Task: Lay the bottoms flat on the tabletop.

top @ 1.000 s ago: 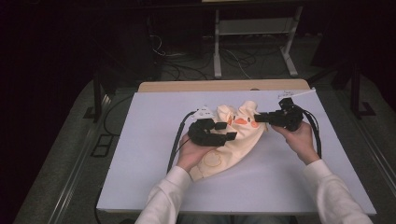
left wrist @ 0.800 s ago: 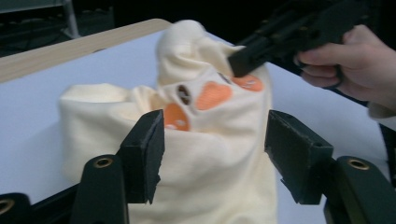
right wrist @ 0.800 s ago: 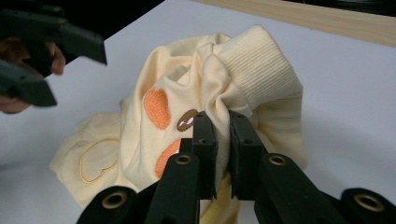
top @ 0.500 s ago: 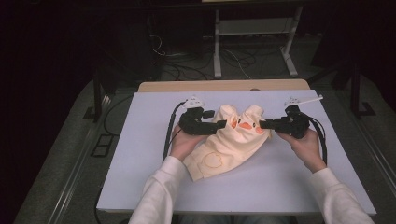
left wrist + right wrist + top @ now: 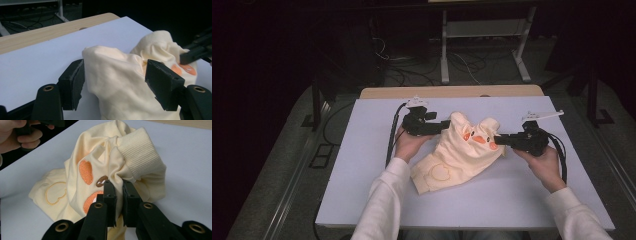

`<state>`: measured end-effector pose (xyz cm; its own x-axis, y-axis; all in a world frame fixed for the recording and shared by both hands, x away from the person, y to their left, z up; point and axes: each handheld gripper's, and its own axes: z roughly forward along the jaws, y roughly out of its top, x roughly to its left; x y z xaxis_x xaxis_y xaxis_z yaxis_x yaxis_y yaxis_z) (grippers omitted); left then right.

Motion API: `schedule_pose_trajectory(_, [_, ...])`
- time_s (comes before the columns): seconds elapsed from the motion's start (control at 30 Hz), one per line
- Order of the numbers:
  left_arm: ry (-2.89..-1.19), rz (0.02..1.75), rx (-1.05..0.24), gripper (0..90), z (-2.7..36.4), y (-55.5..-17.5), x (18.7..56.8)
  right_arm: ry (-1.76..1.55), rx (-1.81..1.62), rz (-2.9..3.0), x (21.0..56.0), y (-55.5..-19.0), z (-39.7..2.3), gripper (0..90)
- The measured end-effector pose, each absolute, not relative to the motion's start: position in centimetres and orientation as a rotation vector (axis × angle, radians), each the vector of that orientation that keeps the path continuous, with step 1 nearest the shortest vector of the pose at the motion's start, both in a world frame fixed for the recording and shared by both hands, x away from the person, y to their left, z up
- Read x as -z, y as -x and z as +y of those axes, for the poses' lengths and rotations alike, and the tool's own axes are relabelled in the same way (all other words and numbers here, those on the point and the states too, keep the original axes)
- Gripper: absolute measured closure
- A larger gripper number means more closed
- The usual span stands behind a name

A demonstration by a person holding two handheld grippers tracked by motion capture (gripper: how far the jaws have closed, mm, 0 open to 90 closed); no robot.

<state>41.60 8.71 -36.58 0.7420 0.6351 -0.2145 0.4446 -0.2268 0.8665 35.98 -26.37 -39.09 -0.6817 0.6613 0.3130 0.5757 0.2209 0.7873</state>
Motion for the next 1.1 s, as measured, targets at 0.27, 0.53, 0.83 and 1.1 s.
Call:
schedule_pose_trajectory(0.27, [-1.88,0.855,-0.192,31.4,7.5,-43.6,36.9,-1.219,-1.479,2.376,39.5,-35.4,-26.5,81.9])
schedule_pose_trajectory(0.53, [-1.894,0.883,-0.164,31.3,6.4,-45.6,37.6,-1.222,-1.48,2.372,39.8,-35.0,-26.6,82.0])
schedule_pose_trajectory(0.83, [-1.93,0.906,-0.098,32.3,5.3,-46.9,39.0,-1.224,-1.488,2.366,39.8,-34.7,-26.5,82.0])
schedule_pose_trajectory(1.1, [-1.963,0.931,0.029,47.1,5.2,-47.3,40.0,-1.22,-1.484,2.37,39.8,-34.7,-26.4,82.1])
